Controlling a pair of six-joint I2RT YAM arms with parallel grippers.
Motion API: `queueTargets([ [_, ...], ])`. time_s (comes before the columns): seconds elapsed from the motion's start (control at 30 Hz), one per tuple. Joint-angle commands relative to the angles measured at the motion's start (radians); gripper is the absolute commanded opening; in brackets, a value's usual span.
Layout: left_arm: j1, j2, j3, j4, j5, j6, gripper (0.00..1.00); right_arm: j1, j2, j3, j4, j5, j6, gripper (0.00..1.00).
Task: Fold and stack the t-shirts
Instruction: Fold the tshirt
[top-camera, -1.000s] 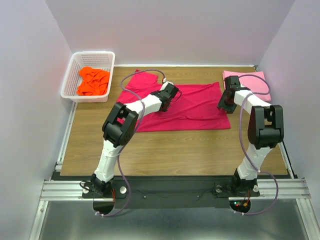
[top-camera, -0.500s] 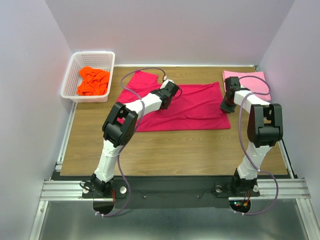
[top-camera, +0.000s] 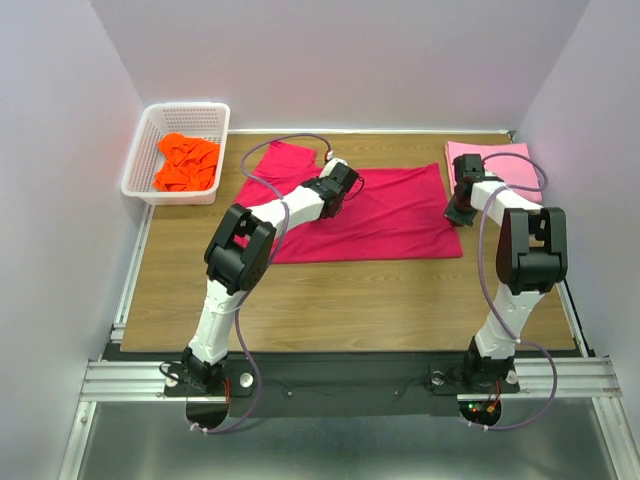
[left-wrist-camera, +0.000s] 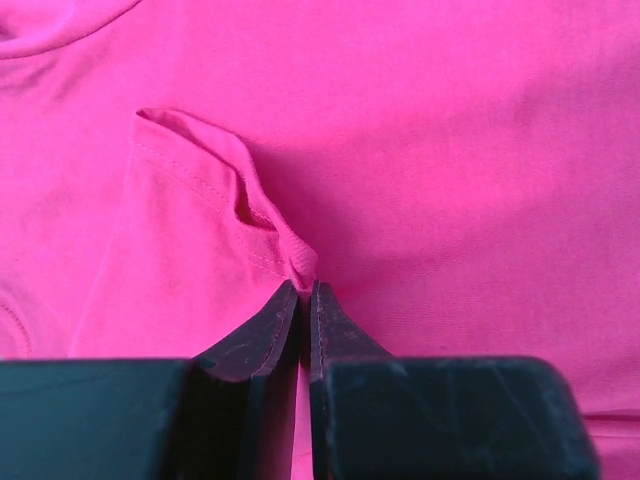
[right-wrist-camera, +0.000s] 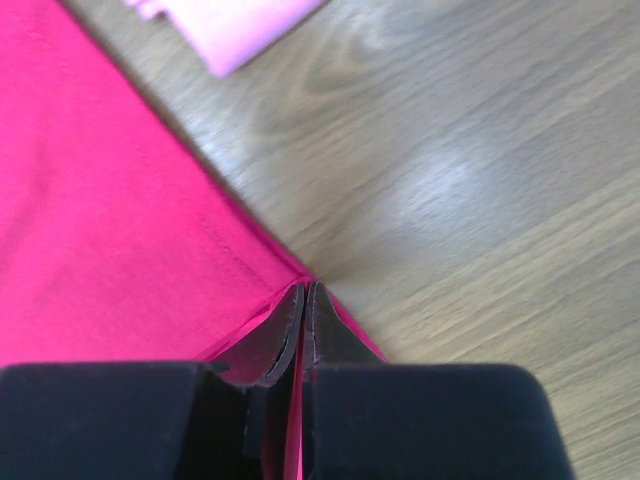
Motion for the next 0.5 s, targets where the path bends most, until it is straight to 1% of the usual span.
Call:
queueTargets([
  [0.0, 0.000, -0.012, 0.041, 0.002, -0.048, -0.003, 0.10, -0.022, -0.040, -0.021, 0.031, 0.055, 0.027, 0.02],
  [0.1, 0.000, -0.006, 0.045, -0.001, -0.051, -0.008, 0.10, -0.022, -0.037, -0.025, 0.031, 0.054, 0.035, 0.03],
  [0.17, 0.000, -0.003, 0.053, 0.000, -0.057, -0.008, 0.12, -0.022, -0.035, -0.018, 0.029, 0.037, 0.035, 0.13],
  [0.23, 0.000, -0.009, 0.062, -0.001, -0.062, -0.009, 0.24, -0.022, -0.051, -0.007, 0.029, 0.013, 0.032, 0.26],
  [0.27, 0.000, -0.009, 0.064, 0.000, -0.062, -0.011, 0.29, -0.022, -0.057, -0.004, 0.028, 0.013, 0.029, 0.26],
  [0.3, 0.000, -0.020, 0.067, 0.000, -0.062, -0.014, 0.48, -0.022, -0.067, -0.001, 0.029, -0.009, 0.026, 0.35],
  [0.33, 0.000, -0.027, 0.071, 0.002, -0.062, -0.015, 0.57, -0.022, -0.080, 0.002, 0.029, -0.017, 0.026, 0.40],
  [0.37, 0.000, -0.033, 0.074, 0.002, -0.060, -0.015, 0.64, -0.022, -0.090, 0.007, 0.028, -0.026, 0.026, 0.45],
  [0.4, 0.000, -0.050, 0.086, -0.003, -0.057, -0.017, 0.76, -0.022, -0.118, 0.007, 0.029, -0.043, 0.024, 0.52],
  [0.43, 0.000, -0.061, 0.093, -0.007, -0.054, -0.015, 0.80, -0.022, -0.130, 0.007, 0.029, -0.052, 0.024, 0.55],
  [0.47, 0.000, -0.070, 0.111, -0.015, -0.047, -0.017, 0.83, -0.022, -0.146, 0.001, 0.029, -0.063, 0.026, 0.56],
])
